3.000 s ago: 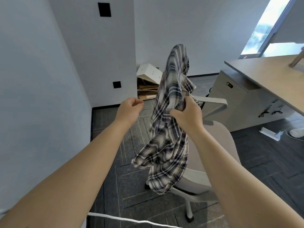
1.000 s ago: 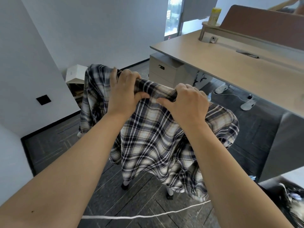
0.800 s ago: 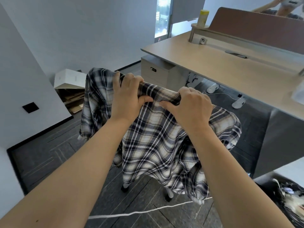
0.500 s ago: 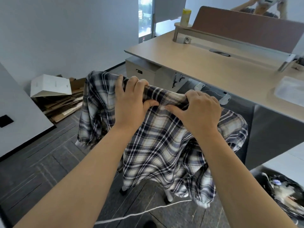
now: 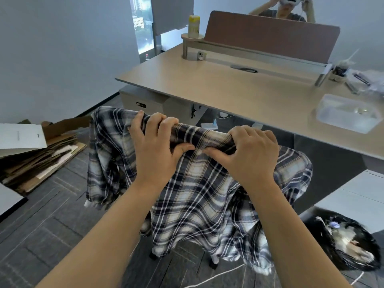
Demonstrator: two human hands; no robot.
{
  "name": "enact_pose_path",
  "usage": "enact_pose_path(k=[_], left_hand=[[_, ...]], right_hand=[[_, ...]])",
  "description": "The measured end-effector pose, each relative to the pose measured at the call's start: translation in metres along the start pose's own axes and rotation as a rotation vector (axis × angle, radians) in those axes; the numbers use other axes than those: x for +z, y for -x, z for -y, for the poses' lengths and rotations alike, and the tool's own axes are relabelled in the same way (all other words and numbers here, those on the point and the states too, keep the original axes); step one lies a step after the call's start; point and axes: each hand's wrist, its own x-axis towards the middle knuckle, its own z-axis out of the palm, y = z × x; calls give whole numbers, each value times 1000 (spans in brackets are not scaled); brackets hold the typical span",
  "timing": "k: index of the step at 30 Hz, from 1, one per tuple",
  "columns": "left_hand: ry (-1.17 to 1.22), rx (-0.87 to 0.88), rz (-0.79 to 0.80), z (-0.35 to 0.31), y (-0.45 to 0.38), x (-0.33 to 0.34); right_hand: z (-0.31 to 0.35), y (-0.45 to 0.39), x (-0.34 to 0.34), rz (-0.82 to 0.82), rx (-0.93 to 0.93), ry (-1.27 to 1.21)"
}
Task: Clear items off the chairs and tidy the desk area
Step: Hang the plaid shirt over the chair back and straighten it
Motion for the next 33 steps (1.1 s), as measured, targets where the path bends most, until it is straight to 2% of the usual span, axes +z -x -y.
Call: enact_pose_path(k=[11, 21, 33], left_hand=[[103, 1, 104, 2, -71, 72], [251, 70, 91, 7, -131, 143], [308, 74, 144, 0, -187, 204]], right_hand=[[-42, -57, 57, -33, 46, 78], [-76, -102, 103, -100, 119, 152], [-113, -150, 143, 18, 265, 124]])
